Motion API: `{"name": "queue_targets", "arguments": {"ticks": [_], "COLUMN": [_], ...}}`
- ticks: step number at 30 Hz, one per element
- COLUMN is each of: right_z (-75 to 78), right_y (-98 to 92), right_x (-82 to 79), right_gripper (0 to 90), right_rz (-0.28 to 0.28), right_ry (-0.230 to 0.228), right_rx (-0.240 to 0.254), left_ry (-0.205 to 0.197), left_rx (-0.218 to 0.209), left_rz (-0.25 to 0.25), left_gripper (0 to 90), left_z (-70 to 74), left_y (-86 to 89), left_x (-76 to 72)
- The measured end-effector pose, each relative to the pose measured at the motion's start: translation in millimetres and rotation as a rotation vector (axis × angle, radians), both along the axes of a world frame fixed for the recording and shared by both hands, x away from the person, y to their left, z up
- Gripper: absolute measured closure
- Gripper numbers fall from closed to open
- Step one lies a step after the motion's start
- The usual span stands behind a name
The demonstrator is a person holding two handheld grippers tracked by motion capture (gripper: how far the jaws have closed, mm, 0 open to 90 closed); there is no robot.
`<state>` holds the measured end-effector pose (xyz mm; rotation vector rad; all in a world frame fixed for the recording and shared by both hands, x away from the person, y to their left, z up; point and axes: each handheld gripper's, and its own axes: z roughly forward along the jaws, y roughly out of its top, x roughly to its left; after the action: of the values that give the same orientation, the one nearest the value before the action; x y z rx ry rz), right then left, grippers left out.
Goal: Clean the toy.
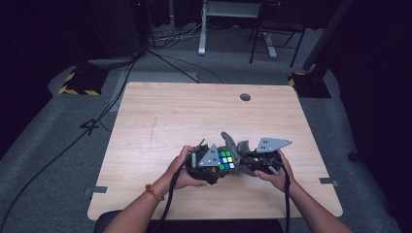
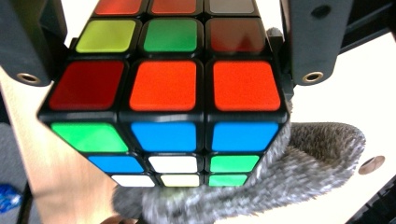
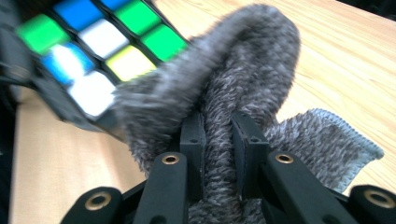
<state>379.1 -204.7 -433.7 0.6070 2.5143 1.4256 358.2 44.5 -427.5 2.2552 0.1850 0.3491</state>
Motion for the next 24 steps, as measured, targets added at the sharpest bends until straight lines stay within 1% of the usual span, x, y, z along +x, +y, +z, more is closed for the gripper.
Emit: {"name": "queue_targets", "arguments": {"ticks": [1,2,4,7,10,11,12,13,15,17,19,20,21,22,24], "right_z": [1.3,2.0,2.7,4.8,8.5,9.1,10.2,10.2,11.2,11.4,11.3,10.9,7.9,7.9,2.1], "right_y": [2.6,3.9,4.6,3.1,3.1,3.9,5.3,5.3,8.0,8.2,8.8,9.3,10.4,10.4,10.7], "right_x": [-2.8,-4.6,-6.1,-7.5,-9.9,-11.2,-13.5,-13.5,-16.1,-16.4,-16.7,-16.5,-14.7,-14.7,-11.3], "right_gripper": [76.7,76.8,76.9,76.9,76.9,77.0,77.0,77.0,77.0,77.0,76.9,76.9,76.9,76.9,76.9], "right_rz": [0.023,0.03,0.03,0.034,0.042,0.042,0.051,0.051,0.055,0.052,0.049,0.047,0.041,0.041,0.037], "right_ry": [-0.007,-0.013,-0.013,-0.014,-0.02,-0.026,-0.027,-0.027,-0.047,-0.053,-0.066,-0.07,-0.067,-0.067,-0.047], "right_rx": [0.008,0.009,0.008,0.03,0.047,0.047,0.054,0.054,0.044,0.041,0.028,0.02,-0.009,-0.009,-0.035], "left_ry": [0.001,-0.002,0.0,-0.007,-0.004,0.007,0.007,0.005,-0.002,0.001,0.01,0.007,0.003,0.006,0.001], "left_rx": [0.013,0.029,0.034,0.047,0.067,0.072,0.08,0.091,0.105,0.092,0.067,0.066,0.067,0.058,0.047], "left_rz": [-0.004,-0.003,-0.004,0.003,0.006,0.008,0.007,0.01,0.011,0.007,0.001,0.004,0.004,0.001,0.0], "left_gripper": [33.3,33.2,33.2,33.2,33.1,33.0,32.9,32.9,33.0,33.1,33.2,33.2,33.3,33.3,33.4], "left_z": [-1.5,-2.5,-3.6,-4.1,-6.8,-8.2,-9.0,-10.0,-10.9,-10.3,-8.7,-7.9,-7.2,-6.8,-4.9], "left_y": [-1.2,-2.2,-2.8,-3.3,-4.0,-4.7,-5.4,-6.3,-7.2,-6.5,-4.9,-4.7,-4.5,-3.9,-2.1], "left_x": [0.1,-0.3,-0.4,-0.2,1.2,1.7,2.2,2.2,1.3,2.1,2.1,1.9,1.9,2.2,2.2]}}
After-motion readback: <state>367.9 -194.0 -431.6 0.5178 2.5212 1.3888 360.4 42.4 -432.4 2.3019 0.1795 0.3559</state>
